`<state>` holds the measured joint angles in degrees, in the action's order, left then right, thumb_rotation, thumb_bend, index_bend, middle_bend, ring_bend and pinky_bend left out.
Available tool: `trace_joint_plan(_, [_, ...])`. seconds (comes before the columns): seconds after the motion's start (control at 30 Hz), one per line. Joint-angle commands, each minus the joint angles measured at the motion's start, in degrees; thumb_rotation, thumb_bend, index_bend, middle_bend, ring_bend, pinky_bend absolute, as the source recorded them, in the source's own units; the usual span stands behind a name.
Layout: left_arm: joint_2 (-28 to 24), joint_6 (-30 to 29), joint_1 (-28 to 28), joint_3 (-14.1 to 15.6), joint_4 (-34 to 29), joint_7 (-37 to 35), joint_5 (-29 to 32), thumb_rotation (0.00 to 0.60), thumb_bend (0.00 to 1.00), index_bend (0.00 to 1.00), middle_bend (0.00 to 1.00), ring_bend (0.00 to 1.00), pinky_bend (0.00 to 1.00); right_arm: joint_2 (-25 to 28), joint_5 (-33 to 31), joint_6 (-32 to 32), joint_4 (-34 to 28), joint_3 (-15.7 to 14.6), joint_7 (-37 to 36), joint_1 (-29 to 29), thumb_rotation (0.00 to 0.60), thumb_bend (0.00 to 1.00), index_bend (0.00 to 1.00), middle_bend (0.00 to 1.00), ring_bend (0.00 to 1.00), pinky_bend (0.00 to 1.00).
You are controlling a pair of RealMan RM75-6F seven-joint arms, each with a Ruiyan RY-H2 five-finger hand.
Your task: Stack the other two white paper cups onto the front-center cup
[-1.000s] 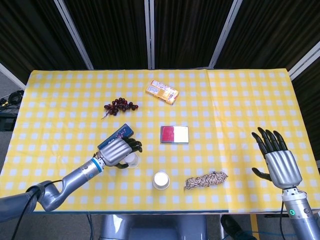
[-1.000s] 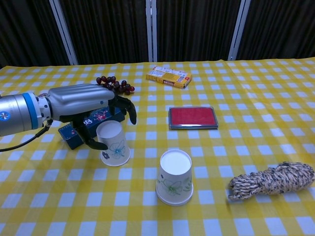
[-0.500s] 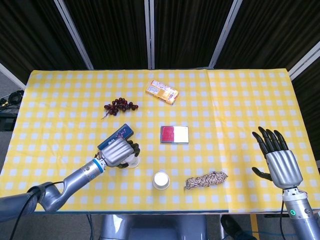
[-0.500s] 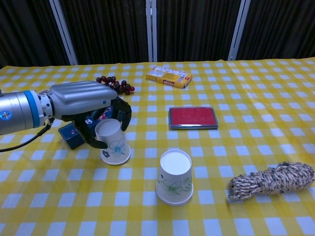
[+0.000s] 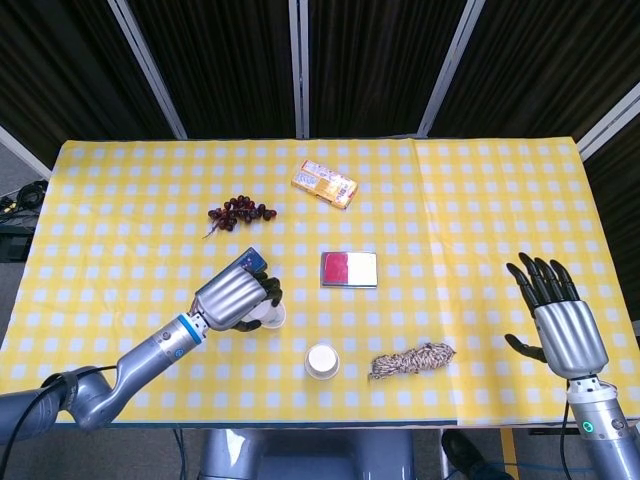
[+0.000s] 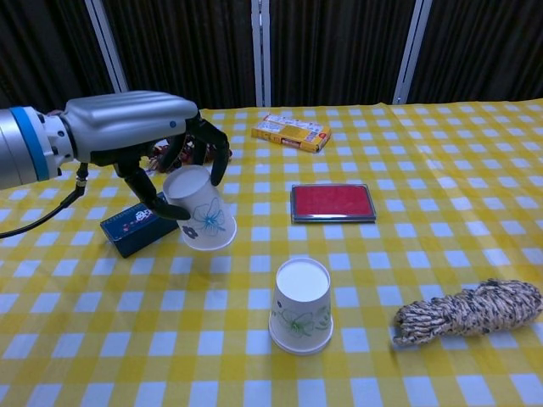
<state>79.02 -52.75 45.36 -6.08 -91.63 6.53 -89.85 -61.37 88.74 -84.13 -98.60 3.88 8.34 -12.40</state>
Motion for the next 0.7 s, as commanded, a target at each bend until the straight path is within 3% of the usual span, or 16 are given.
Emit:
trace_joint_plan(0.03, [-4.0,-0.8,0.7,-1.9,-6.7,1.1,0.5,0.6,0.22,0.5,0.39,0.42,0.58,0.0,0.1,-0.1,-0.1,0.1,0.1,0.1,0.6,0.0,0.04,0.0,0.0,0.0])
trace_joint_plan(0.3, [-5.2,0.6,2.0,-1.6,-13.2,3.4,1.0,0.6,0.22,0.5,0.39,0.42,0.58,0.0,0.4,-0.2,-0.3,0.3,0.5,0.4,0.6,0.0,0.04,0.0,0.0,0.0])
trace_joint_plan(0.7, [-1.1,3.6,4.9,-1.1,-13.8,6.1,2.0,0.6,0.22,0.5,0.39,0.42,0.58,0.2,0.4,-0.4,-0.3,0.8,0.2,0.8,0.6,0.0,0.04,0.0,0.0,0.0])
